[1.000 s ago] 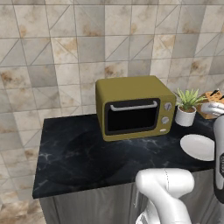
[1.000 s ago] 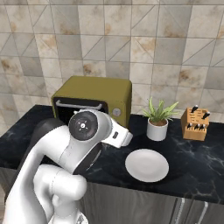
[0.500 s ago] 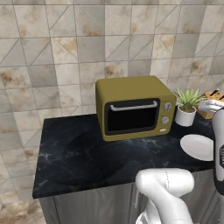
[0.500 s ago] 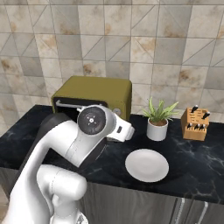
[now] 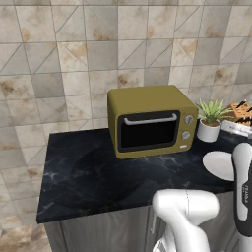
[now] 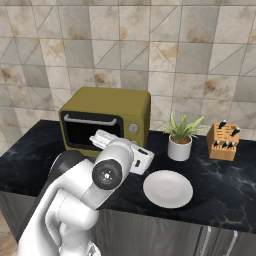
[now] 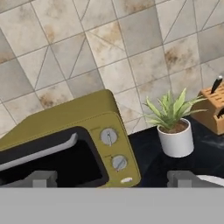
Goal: Pull the toaster oven rack outwards. Pick up the baguette from the plate and place it on the toaster oven rack. Close the toaster oven door fully and set the temperature to the lowest setting.
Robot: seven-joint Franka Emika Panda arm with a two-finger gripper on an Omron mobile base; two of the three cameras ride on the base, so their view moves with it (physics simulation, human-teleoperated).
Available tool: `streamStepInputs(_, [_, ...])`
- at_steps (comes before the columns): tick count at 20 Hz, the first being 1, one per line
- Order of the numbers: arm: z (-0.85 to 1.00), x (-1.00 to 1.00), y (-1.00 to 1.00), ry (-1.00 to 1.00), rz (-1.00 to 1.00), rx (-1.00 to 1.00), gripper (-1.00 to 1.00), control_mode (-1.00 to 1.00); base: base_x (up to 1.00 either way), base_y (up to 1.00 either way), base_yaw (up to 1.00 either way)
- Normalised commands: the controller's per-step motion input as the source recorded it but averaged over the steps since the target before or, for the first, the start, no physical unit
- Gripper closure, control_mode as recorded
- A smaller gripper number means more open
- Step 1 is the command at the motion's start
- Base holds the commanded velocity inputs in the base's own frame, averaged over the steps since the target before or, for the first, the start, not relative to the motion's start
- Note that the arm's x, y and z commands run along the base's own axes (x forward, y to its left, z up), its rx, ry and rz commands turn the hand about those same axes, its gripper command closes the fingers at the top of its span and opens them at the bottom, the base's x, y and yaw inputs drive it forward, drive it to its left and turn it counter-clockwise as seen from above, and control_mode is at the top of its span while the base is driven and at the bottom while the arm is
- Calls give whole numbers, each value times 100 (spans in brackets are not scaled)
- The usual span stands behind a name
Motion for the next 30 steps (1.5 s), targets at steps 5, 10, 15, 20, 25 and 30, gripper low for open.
streamStepInputs(5, [-4, 16, 0, -16, 0, 0, -100, -100, 0, 0, 0])
streamStepInputs(10, [0, 15, 1, -4, 0, -2, -100, -100, 0, 0, 0])
streamStepInputs(15, [-12, 13, 11, 0, 0, -12, -100, -100, 0, 0, 0])
streamStepInputs(20, [-11, 8, 8, 0, 0, -12, -100, -100, 0, 0, 0])
streamStepInputs(25, [-10, 0, 0, -1, 0, -8, -100, -100, 0, 0, 0])
streamStepInputs(30, [-16, 2, 5, -6, 0, -7, -100, -100, 0, 0, 0])
